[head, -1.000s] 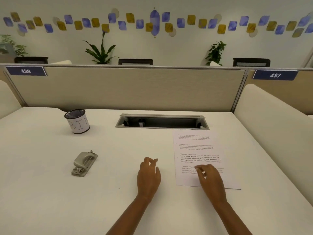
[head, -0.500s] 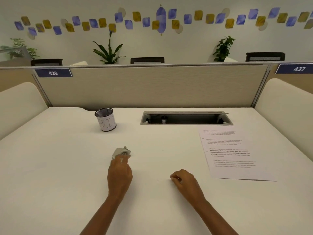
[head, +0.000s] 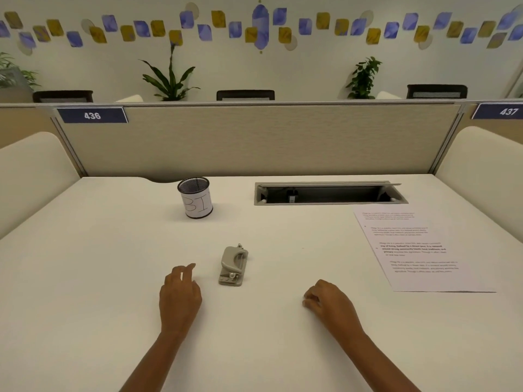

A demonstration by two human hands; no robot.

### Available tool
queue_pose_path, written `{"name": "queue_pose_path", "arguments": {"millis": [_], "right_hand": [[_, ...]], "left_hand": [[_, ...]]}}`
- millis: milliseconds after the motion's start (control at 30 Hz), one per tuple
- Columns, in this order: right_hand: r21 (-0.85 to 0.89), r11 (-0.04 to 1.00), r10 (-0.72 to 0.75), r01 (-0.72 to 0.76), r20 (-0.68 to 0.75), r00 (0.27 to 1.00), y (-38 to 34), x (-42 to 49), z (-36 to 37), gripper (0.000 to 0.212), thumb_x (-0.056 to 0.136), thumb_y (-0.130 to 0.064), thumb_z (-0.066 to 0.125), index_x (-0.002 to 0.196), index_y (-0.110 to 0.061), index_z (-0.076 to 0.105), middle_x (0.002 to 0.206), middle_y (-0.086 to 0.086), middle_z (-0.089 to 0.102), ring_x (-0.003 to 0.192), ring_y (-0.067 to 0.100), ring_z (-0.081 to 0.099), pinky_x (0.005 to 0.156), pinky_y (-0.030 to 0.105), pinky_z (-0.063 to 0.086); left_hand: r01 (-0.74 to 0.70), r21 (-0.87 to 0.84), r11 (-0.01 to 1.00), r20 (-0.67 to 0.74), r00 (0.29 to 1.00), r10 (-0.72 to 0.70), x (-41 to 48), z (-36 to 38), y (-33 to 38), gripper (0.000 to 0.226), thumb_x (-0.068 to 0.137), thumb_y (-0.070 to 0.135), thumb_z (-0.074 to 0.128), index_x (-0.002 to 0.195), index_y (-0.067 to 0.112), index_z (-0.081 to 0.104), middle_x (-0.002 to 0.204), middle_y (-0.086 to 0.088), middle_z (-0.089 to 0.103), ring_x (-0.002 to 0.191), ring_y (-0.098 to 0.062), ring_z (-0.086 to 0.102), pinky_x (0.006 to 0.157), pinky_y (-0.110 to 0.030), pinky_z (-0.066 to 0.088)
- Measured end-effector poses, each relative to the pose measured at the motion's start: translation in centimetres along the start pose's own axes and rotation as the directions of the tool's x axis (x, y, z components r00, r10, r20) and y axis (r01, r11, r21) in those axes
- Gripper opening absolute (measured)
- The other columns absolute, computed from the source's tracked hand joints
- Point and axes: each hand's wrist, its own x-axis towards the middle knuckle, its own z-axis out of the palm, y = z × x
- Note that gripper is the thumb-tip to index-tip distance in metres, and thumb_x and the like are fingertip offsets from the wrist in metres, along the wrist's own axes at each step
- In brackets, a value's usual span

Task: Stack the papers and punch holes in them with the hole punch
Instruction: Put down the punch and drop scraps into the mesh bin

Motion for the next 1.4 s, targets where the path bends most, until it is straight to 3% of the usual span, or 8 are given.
{"name": "queue_pose_path", "arguments": {"millis": [400,500,633,800,1033,1133,1267,1400], "right_hand": [[-0.277,0.961,-0.013,-0.011,-0.086,0.996,-1.5,-0.1,1.0,0.023,0.093,-0.019,0.04,0.091,-0.006,0.058,0.095,0.006,0.057,0.094,0.022,0.055,0.063,0.029,0.035],[-0.243,0.969,0.012,-0.039,-0.109,0.994,-2.0,0.3,0.9,0.02,0.091,-0.022,0.043,0.09,-0.009,0.058,0.093,0.001,0.057,0.092,0.017,0.055,0.065,0.027,0.041],[0.039,0.993,0.116,-0.11,-0.173,0.978,-4.2,1.9,1.0,0.011,0.085,-0.019,0.055,0.081,-0.011,0.062,0.084,0.002,0.063,0.08,0.016,0.058,0.071,0.029,0.048],[0.255,0.967,0.048,-0.002,-0.174,0.984,-9.9,7.0,1.4,0.007,0.083,-0.015,0.06,0.08,-0.01,0.065,0.084,0.006,0.067,0.077,0.017,0.061,0.074,0.032,0.051],[0.296,0.931,-0.135,0.212,-0.259,0.956,-18.7,16.8,2.3,0.019,0.09,-0.018,0.053,0.093,-0.004,0.064,0.094,0.013,0.067,0.081,0.021,0.059,0.076,0.034,0.049],[0.306,0.916,-0.16,0.258,-0.309,0.937,-21.7,20.7,2.2,0.02,0.09,-0.016,0.052,0.094,0.0,0.064,0.096,0.017,0.067,0.086,0.027,0.06,0.078,0.038,0.048],[0.313,0.915,-0.142,0.253,-0.336,0.931,-24.2,24.7,2.4,0.021,0.09,-0.015,0.05,0.093,0.0,0.064,0.098,0.017,0.068,0.09,0.029,0.06,0.075,0.034,0.043],[0.257,0.952,-0.096,0.167,-0.269,0.958,-25.0,27.0,3.4,0.025,0.091,-0.012,0.045,0.092,0.005,0.063,0.098,0.021,0.067,0.092,0.034,0.059,0.077,0.04,0.046]], "left_hand": [[-0.099,-0.039,0.994,0.079,0.992,0.102,3.0,1.0,-3.3,0.032,0.071,-0.003,0.056,0.102,-0.005,0.065,0.087,-0.025,0.067,0.074,-0.042,0.066,0.061,-0.046,0.054],[-0.12,-0.067,0.99,0.097,0.987,0.127,4.2,1.3,-3.9,0.033,0.076,0.003,0.052,0.107,-0.005,0.063,0.097,-0.026,0.066,0.086,-0.041,0.065,0.07,-0.047,0.053],[-0.089,-0.102,0.991,0.127,0.987,0.102,6.5,2.0,-5.0,0.036,0.087,0.007,0.051,0.122,-0.001,0.054,0.125,-0.024,0.056,0.118,-0.035,0.053,0.095,-0.046,0.043],[-0.088,-0.095,0.992,0.178,0.979,0.104,9.7,2.9,-5.9,0.042,0.094,0.017,0.041,0.134,0.004,0.041,0.145,-0.021,0.038,0.138,-0.028,0.031,0.112,-0.041,0.024],[-0.081,-0.095,0.992,0.203,0.974,0.098,11.5,4.6,-6.2,0.051,0.094,0.032,0.024,0.14,0.012,0.032,0.153,-0.013,0.025,0.142,-0.023,0.021,0.117,-0.04,0.012],[-0.083,-0.084,0.993,0.213,0.972,0.099,11.9,5.1,-6.2,0.048,0.096,0.031,0.029,0.141,0.014,0.029,0.154,-0.011,0.022,0.143,-0.022,0.018,0.118,-0.038,0.011],[-0.087,-0.073,0.994,0.211,0.972,0.101,12.2,5.3,-6.4,0.049,0.096,0.03,0.03,0.143,0.016,0.026,0.156,-0.01,0.018,0.144,-0.021,0.017,0.118,-0.037,0.01],[-0.079,-0.097,0.992,0.212,0.972,0.098,12.1,5.5,-6.4,0.049,0.096,0.03,0.031,0.142,0.017,0.027,0.156,-0.008,0.019,0.144,-0.021,0.016,0.118,-0.036,0.009]]}}
